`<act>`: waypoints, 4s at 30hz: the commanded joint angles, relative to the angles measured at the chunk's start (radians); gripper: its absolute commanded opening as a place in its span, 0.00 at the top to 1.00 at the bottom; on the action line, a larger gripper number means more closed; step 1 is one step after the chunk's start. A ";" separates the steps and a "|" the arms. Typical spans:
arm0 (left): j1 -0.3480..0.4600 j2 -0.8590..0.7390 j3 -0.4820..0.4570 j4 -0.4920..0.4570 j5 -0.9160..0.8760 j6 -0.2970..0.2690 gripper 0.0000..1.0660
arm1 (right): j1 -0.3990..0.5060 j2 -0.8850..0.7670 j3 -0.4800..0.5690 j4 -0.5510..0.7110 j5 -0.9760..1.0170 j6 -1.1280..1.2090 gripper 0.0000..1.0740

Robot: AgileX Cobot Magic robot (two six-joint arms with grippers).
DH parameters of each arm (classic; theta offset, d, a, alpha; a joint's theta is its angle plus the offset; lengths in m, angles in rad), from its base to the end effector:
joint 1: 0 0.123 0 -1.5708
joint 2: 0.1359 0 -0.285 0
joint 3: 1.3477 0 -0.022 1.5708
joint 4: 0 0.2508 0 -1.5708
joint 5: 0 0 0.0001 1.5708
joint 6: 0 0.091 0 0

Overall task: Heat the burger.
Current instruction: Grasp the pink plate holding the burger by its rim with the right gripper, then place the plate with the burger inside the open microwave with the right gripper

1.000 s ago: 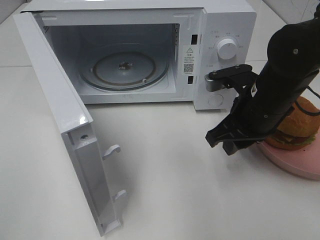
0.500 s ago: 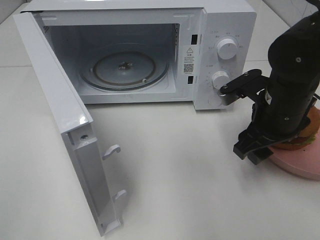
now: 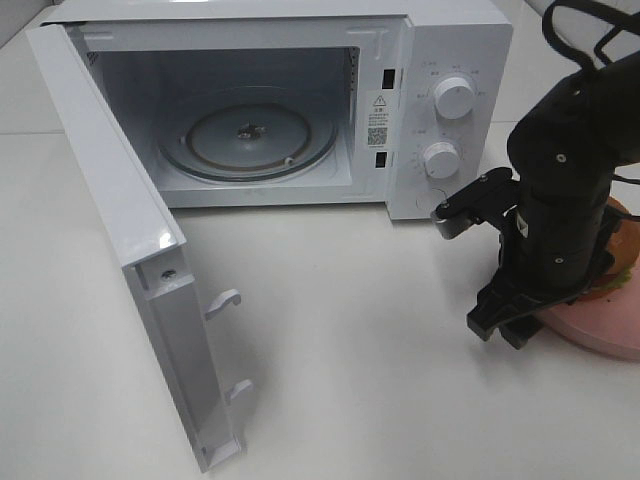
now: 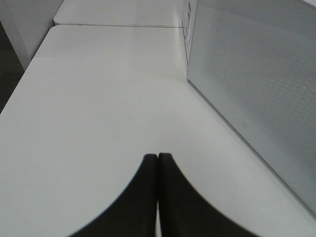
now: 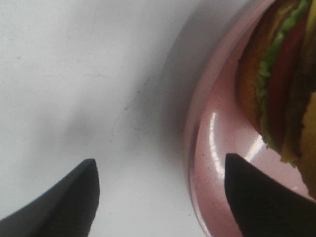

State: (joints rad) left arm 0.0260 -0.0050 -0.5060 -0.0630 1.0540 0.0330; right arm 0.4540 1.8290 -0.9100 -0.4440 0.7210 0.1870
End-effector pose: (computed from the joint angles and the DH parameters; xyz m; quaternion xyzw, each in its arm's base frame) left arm -0.0060 -0.0051 0.2796 0.0043 0.8482 -0.0159 0.5295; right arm 0.2814 0.1086 0.1285 -0.2924 0.9449 -0.1366 0.0546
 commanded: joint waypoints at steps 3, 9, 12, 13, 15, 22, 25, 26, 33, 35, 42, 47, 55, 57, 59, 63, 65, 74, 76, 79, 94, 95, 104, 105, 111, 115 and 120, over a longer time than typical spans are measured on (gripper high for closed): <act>0.001 -0.020 0.002 -0.005 -0.013 0.000 1.00 | -0.002 0.040 -0.003 -0.098 -0.016 0.066 0.36; 0.001 -0.020 0.002 -0.005 -0.013 0.000 1.00 | -0.002 0.071 -0.003 -0.137 -0.044 0.085 0.36; 0.001 -0.020 0.002 -0.005 -0.013 0.000 1.00 | -0.002 0.078 -0.003 -0.167 -0.053 0.085 0.36; 0.001 -0.020 0.002 -0.005 -0.013 0.000 1.00 | -0.002 0.081 -0.003 -0.197 -0.053 0.090 0.36; 0.001 -0.020 0.002 -0.005 -0.013 0.000 1.00 | -0.002 0.082 -0.003 -0.217 -0.058 0.098 0.37; 0.001 -0.020 0.002 -0.005 -0.013 0.000 1.00 | -0.002 0.083 -0.003 -0.243 -0.075 0.108 0.40; 0.001 -0.020 0.002 -0.005 -0.013 0.000 1.00 | -0.002 0.083 -0.003 -0.243 -0.087 0.108 0.41; 0.001 -0.020 0.002 -0.005 -0.013 0.000 1.00 | -0.002 0.086 -0.003 -0.243 -0.088 0.108 0.41; 0.001 -0.020 0.002 -0.005 -0.013 0.000 1.00 | -0.002 0.118 -0.003 -0.243 -0.070 0.158 0.43; 0.001 -0.020 0.002 -0.005 -0.013 0.000 1.00 | -0.002 0.114 -0.003 -0.261 -0.070 0.194 0.43; 0.001 -0.020 0.002 -0.005 -0.013 0.000 1.00 | -0.002 0.114 -0.003 -0.296 -0.015 0.240 0.43; 0.001 -0.020 0.002 -0.005 -0.013 0.000 1.00 | -0.002 0.114 -0.003 -0.296 -0.016 0.230 0.48; 0.001 -0.020 0.002 -0.005 -0.013 0.000 1.00 | -0.002 0.114 -0.003 -0.296 -0.060 0.222 0.81; 0.001 -0.020 0.002 -0.005 -0.013 0.000 1.00 | -0.002 0.114 -0.003 -0.296 -0.060 0.223 0.95; 0.001 -0.020 0.002 -0.005 -0.013 0.000 1.00 | -0.002 0.114 -0.003 -0.296 -0.060 0.223 1.00; 0.001 -0.020 0.002 -0.005 -0.013 0.000 1.00 | -0.002 0.114 -0.003 -0.296 -0.063 0.223 1.00; 0.001 -0.020 0.002 -0.005 -0.013 0.000 1.00 | -0.002 0.114 -0.003 -0.296 -0.063 0.223 1.00; 0.001 -0.020 0.002 -0.005 -0.013 0.000 1.00 | -0.001 0.114 -0.003 -0.296 -0.048 0.223 1.00; 0.001 -0.020 0.002 -0.005 -0.013 0.000 1.00 | -0.001 0.114 -0.003 -0.296 -0.039 0.223 1.00; 0.001 -0.020 0.002 -0.005 -0.013 0.000 1.00 | -0.001 0.105 -0.002 -0.296 -0.036 0.223 1.00; 0.001 -0.020 0.002 -0.005 -0.013 0.000 1.00 | 0.001 -0.085 -0.002 -0.233 -0.015 0.183 1.00; 0.001 -0.020 0.002 -0.005 -0.013 0.000 1.00 | 0.001 -0.085 -0.002 -0.233 -0.015 0.183 1.00; 0.001 -0.020 0.002 -0.005 -0.013 0.000 1.00 | 0.001 -0.191 0.000 -0.142 0.032 0.056 1.00; 0.001 -0.020 0.002 -0.005 -0.013 0.000 1.00 | 0.001 -0.191 0.000 -0.142 0.032 0.056 1.00; 0.001 -0.020 0.002 -0.005 -0.013 0.000 1.00 | 0.001 -0.260 0.064 -0.136 0.024 0.020 1.00; 0.001 -0.020 0.002 -0.005 -0.013 0.000 1.00 | 0.018 -0.332 0.149 -0.145 -0.023 0.020 1.00; 0.001 -0.020 0.002 -0.005 -0.013 0.000 1.00 | 0.106 -0.385 0.201 -0.173 -0.025 0.002 1.00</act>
State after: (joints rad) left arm 0.0260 -0.0050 -0.5060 -0.0630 1.0540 0.0330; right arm 0.5320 1.4710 -0.7170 -0.5680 0.7170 0.2150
